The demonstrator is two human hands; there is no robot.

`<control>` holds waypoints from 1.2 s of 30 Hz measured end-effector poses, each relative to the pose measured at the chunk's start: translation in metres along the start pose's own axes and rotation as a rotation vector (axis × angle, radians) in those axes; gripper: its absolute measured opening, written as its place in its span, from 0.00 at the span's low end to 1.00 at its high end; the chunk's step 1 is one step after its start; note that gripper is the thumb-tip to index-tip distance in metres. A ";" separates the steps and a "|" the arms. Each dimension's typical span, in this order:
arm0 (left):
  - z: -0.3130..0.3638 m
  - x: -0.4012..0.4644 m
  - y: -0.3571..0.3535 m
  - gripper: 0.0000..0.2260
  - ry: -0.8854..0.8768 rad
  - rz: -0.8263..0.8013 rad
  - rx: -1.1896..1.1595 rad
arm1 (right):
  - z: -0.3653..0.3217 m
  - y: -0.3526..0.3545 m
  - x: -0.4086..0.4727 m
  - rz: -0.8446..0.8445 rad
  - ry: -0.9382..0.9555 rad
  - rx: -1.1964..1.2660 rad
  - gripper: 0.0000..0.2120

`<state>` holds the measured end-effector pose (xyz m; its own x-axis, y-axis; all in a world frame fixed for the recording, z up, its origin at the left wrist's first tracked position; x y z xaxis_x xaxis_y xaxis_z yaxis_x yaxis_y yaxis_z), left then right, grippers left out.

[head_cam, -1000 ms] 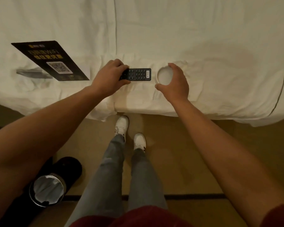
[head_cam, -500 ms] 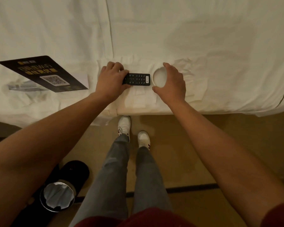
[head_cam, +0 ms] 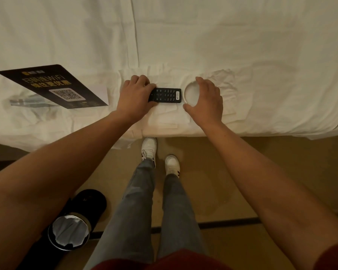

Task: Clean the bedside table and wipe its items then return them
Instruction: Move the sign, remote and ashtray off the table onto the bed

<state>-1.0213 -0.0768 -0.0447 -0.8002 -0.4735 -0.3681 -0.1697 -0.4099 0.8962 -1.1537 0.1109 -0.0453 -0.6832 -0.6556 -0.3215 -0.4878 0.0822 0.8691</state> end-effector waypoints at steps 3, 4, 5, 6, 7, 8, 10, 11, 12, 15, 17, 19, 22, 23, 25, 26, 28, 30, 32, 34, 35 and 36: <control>0.000 0.000 -0.002 0.22 -0.003 0.005 0.002 | -0.001 -0.001 0.000 -0.004 0.000 -0.012 0.43; 0.000 0.000 -0.002 0.22 -0.005 0.008 0.002 | -0.001 -0.002 0.000 -0.006 0.000 -0.012 0.43; -0.001 -0.001 -0.002 0.22 -0.008 0.013 0.003 | -0.001 -0.002 0.000 -0.009 0.000 -0.011 0.43; 0.000 -0.001 -0.002 0.22 -0.011 0.017 0.003 | -0.001 -0.002 0.000 -0.010 0.001 -0.012 0.43; 0.000 -0.001 -0.002 0.22 -0.014 0.019 0.003 | -0.001 -0.002 0.000 -0.010 0.003 -0.014 0.43; 0.000 -0.001 -0.003 0.22 -0.013 0.020 0.002 | -0.002 -0.003 0.000 -0.009 0.005 -0.013 0.43; 0.000 -0.002 -0.003 0.22 -0.010 0.024 -0.003 | -0.002 -0.003 0.000 -0.006 0.007 -0.007 0.43; 0.000 -0.003 -0.003 0.22 -0.012 0.026 -0.010 | -0.002 -0.003 0.000 -0.008 0.007 -0.007 0.43; 0.001 -0.003 -0.003 0.22 -0.016 0.028 -0.020 | -0.002 -0.003 0.000 -0.011 0.007 -0.006 0.43; 0.001 -0.005 -0.003 0.23 -0.023 0.028 -0.046 | -0.001 -0.001 0.000 -0.013 0.012 0.010 0.43; 0.002 -0.005 -0.001 0.23 -0.016 0.029 -0.056 | -0.001 0.001 -0.001 -0.010 0.018 0.027 0.43; 0.004 -0.006 0.001 0.23 -0.011 0.034 -0.075 | -0.001 0.004 -0.002 -0.004 0.027 0.034 0.43; 0.007 -0.011 0.005 0.23 0.014 0.062 -0.125 | -0.003 0.011 -0.003 0.020 0.053 0.026 0.42; 0.008 -0.014 0.006 0.22 0.028 0.076 -0.144 | -0.004 0.013 -0.003 0.028 0.066 0.028 0.42; 0.010 -0.020 0.010 0.21 0.062 0.106 -0.178 | -0.008 0.018 -0.005 0.051 0.091 0.037 0.40; 0.011 -0.024 0.012 0.21 0.081 0.123 -0.197 | -0.010 0.021 -0.006 0.068 0.107 0.042 0.40; 0.012 -0.033 0.016 0.20 0.117 0.161 -0.245 | -0.016 0.026 -0.009 0.102 0.143 0.051 0.38; 0.014 -0.043 0.021 0.20 0.149 0.208 -0.290 | -0.022 0.031 -0.012 0.129 0.185 0.054 0.36; 0.016 -0.056 0.027 0.20 0.175 0.249 -0.308 | -0.029 0.036 -0.017 0.136 0.232 0.052 0.35; 0.015 -0.071 0.033 0.19 0.185 0.287 -0.318 | -0.038 0.043 -0.023 0.139 0.286 0.046 0.34; 0.014 -0.079 0.036 0.19 0.189 0.311 -0.326 | -0.044 0.046 -0.027 0.141 0.318 0.044 0.34; 0.013 -0.089 0.039 0.19 0.195 0.337 -0.335 | -0.050 0.049 -0.030 0.140 0.353 0.045 0.34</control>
<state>-0.9647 -0.0406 0.0262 -0.6512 -0.7458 -0.1403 0.2985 -0.4217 0.8562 -1.1299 0.0976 0.0255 -0.5201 -0.8530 -0.0446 -0.4318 0.2175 0.8754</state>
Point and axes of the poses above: each hand's wrist, its own x-axis towards the middle knuckle, its own y-axis out of the back of the hand, z = x × y, the point moved 1 cm from there along x, towards the middle knuckle, and after that the axes turned 10 degrees about y, right-handed, at the moved point
